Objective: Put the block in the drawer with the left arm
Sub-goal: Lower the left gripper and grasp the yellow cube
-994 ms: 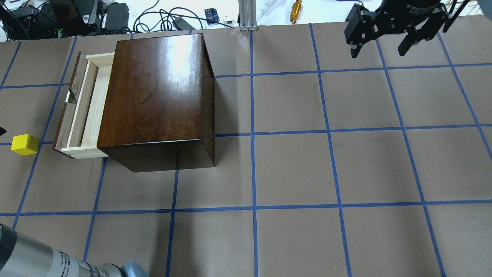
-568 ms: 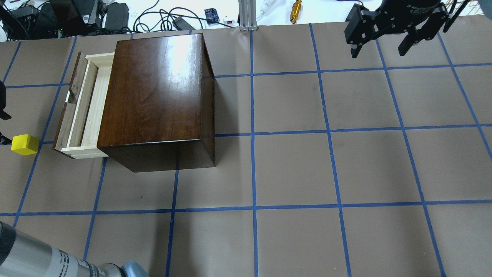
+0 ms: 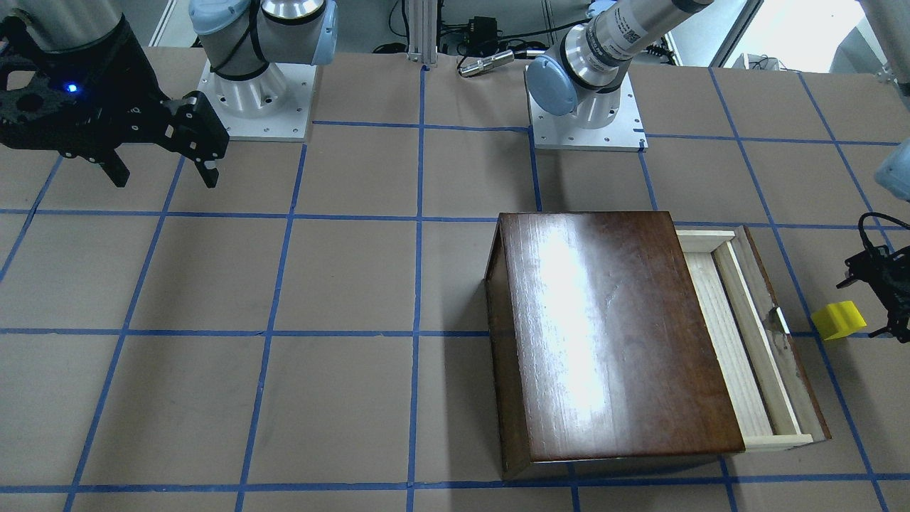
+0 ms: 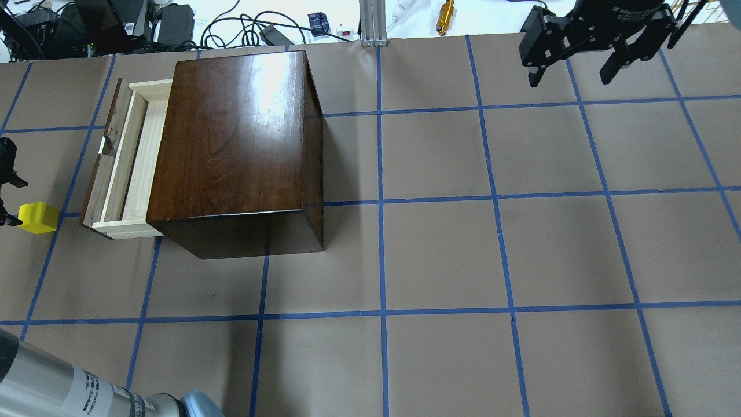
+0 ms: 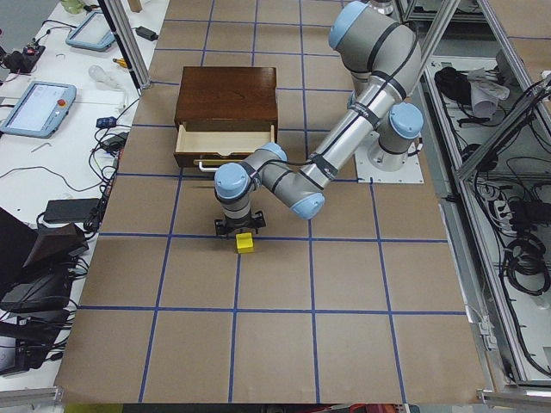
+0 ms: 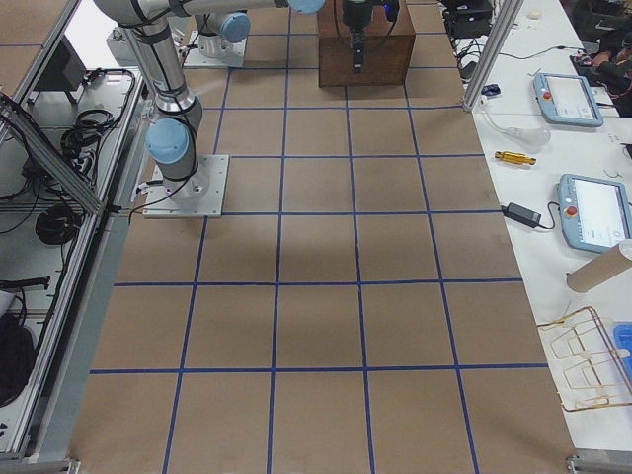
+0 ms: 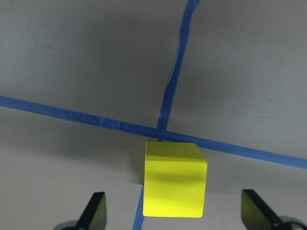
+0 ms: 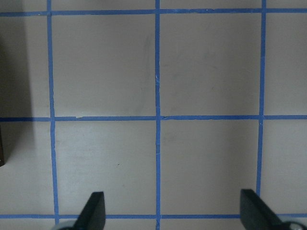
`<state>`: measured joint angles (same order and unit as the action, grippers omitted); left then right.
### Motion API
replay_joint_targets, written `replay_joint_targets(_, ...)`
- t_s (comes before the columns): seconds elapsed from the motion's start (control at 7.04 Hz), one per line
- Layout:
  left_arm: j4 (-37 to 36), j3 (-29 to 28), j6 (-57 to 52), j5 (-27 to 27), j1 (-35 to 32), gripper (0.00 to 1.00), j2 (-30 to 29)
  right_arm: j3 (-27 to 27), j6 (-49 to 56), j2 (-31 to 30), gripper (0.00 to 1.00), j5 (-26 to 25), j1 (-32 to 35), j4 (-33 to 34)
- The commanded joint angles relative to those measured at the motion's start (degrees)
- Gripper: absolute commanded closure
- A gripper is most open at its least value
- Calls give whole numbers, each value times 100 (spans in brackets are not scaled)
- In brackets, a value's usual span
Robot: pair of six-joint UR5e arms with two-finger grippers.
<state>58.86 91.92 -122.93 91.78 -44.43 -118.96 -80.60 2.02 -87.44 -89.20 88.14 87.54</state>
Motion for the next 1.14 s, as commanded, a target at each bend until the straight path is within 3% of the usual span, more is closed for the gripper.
replay_joint_targets(0.0, 11, 19, -100, -55, 57, 0, -101, 0, 0, -1, 0, 8, 1, 0)
replay_joint_targets(0.99, -112, 10, -364, -108, 74, 0, -408, 0, 0, 8, 0, 8, 1, 0)
